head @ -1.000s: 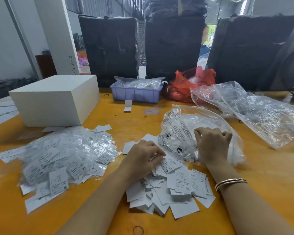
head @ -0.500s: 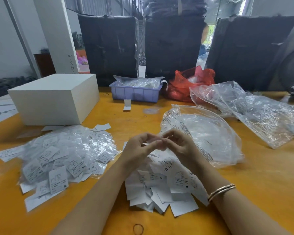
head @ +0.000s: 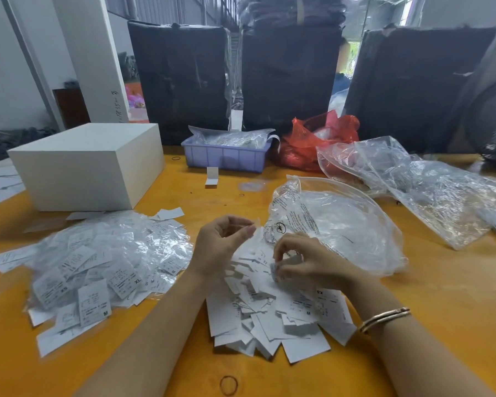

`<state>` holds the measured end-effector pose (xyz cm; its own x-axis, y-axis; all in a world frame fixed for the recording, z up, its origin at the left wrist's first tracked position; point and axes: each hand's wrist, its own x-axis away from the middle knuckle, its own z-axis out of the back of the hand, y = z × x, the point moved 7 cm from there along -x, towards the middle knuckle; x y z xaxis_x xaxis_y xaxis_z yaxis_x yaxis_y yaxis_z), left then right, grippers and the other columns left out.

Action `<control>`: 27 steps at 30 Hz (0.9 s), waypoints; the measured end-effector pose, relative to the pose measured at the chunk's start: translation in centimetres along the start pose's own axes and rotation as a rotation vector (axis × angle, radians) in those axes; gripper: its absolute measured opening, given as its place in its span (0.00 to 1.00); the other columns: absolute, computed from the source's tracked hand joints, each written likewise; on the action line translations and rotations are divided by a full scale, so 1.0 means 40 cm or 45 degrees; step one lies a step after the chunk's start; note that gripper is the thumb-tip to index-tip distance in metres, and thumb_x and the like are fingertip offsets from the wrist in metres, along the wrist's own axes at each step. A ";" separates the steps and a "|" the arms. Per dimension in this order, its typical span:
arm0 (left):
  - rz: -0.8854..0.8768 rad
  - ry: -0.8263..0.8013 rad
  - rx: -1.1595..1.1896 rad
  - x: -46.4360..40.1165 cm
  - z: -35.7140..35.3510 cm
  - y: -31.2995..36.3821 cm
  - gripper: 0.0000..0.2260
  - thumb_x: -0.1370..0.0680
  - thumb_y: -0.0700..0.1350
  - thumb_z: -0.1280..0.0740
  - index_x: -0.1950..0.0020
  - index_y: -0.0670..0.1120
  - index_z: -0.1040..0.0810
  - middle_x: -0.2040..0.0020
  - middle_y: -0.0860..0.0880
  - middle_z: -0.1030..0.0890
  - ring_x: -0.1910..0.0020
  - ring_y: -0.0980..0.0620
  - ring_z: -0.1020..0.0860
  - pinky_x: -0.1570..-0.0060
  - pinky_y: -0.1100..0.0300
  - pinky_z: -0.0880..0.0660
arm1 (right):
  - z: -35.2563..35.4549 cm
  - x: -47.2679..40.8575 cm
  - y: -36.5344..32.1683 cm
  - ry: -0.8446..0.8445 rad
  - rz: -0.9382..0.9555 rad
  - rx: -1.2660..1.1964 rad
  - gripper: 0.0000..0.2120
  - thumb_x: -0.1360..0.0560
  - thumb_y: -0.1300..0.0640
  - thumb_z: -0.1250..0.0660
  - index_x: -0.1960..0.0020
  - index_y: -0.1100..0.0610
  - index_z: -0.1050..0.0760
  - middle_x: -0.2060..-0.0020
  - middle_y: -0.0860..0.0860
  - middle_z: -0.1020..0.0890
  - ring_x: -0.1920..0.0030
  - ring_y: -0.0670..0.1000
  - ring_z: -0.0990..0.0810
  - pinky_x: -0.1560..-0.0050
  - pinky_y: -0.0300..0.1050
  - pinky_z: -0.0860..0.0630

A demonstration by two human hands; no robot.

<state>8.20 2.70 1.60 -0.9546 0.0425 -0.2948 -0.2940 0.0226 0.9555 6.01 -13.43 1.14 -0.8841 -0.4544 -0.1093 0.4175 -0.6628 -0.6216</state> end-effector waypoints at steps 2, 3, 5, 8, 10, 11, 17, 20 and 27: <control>-0.092 -0.033 -0.147 -0.001 -0.001 0.008 0.04 0.30 0.42 0.26 0.59 0.50 0.18 0.67 0.56 0.19 0.65 0.59 0.23 0.62 0.68 0.25 | 0.018 0.005 -0.006 0.145 -0.001 -0.414 0.04 0.28 0.60 0.30 0.58 0.54 0.24 0.57 0.50 0.19 0.53 0.47 0.21 0.50 0.41 0.26; -0.149 -0.064 -0.233 0.000 -0.005 0.015 0.04 0.29 0.42 0.26 0.57 0.50 0.19 0.68 0.57 0.20 0.66 0.60 0.24 0.63 0.68 0.26 | 0.029 0.008 -0.006 0.240 0.013 -0.615 0.04 0.28 0.63 0.30 0.58 0.56 0.24 0.59 0.51 0.17 0.55 0.47 0.19 0.52 0.39 0.24; -0.251 -0.118 -0.369 0.004 -0.011 0.027 0.06 0.29 0.41 0.26 0.56 0.50 0.19 0.68 0.57 0.22 0.67 0.62 0.25 0.63 0.71 0.28 | 0.049 0.011 -0.005 0.435 0.047 -0.912 0.05 0.28 0.67 0.32 0.57 0.58 0.22 0.60 0.51 0.16 0.56 0.48 0.17 0.53 0.37 0.23; -0.335 -0.127 -0.502 0.011 -0.015 0.038 0.08 0.30 0.41 0.26 0.55 0.52 0.21 0.67 0.56 0.22 0.66 0.64 0.25 0.61 0.73 0.29 | 0.058 0.008 -0.017 0.586 0.124 -1.031 0.08 0.28 0.64 0.31 0.57 0.51 0.19 0.59 0.50 0.16 0.54 0.48 0.18 0.53 0.37 0.23; -0.357 -0.136 -0.547 0.014 -0.019 0.041 0.08 0.30 0.42 0.25 0.55 0.51 0.21 0.66 0.56 0.22 0.65 0.63 0.24 0.61 0.73 0.29 | 0.056 0.005 -0.030 0.618 0.165 -0.956 0.09 0.29 0.61 0.32 0.58 0.47 0.18 0.59 0.47 0.16 0.54 0.47 0.18 0.54 0.36 0.23; -0.367 -0.143 -0.565 0.015 -0.022 0.042 0.08 0.30 0.42 0.25 0.54 0.51 0.20 0.65 0.55 0.22 0.64 0.62 0.24 0.61 0.72 0.28 | 0.055 0.004 -0.034 0.633 0.177 -0.901 0.10 0.29 0.61 0.33 0.58 0.46 0.18 0.59 0.46 0.16 0.54 0.46 0.18 0.54 0.37 0.24; -0.446 -0.182 -0.650 0.019 -0.032 0.050 0.08 0.30 0.43 0.25 0.53 0.48 0.19 0.64 0.54 0.21 0.62 0.57 0.23 0.59 0.69 0.27 | 0.061 0.008 -0.038 0.713 0.193 -0.662 0.13 0.26 0.69 0.35 0.54 0.50 0.21 0.58 0.48 0.18 0.55 0.45 0.19 0.52 0.37 0.24; -0.471 -0.186 -0.674 0.018 -0.031 0.050 0.08 0.31 0.43 0.25 0.53 0.49 0.20 0.64 0.54 0.21 0.61 0.57 0.24 0.59 0.69 0.28 | 0.057 0.008 -0.040 0.691 0.188 -0.591 0.12 0.26 0.69 0.35 0.53 0.53 0.22 0.57 0.50 0.18 0.54 0.46 0.19 0.50 0.39 0.23; -0.526 -0.197 -0.712 0.019 -0.035 0.055 0.08 0.30 0.44 0.25 0.53 0.45 0.18 0.63 0.56 0.21 0.62 0.57 0.23 0.60 0.72 0.30 | 0.053 0.006 -0.058 0.698 0.253 -0.421 0.10 0.27 0.72 0.34 0.52 0.59 0.20 0.58 0.53 0.19 0.58 0.51 0.20 0.57 0.40 0.22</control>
<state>6.78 1.39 3.50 -0.7545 0.2833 -0.5920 -0.6501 -0.4468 0.6146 5.26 -13.27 4.20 -0.8122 -0.1229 -0.5702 0.5742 -0.3406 -0.7445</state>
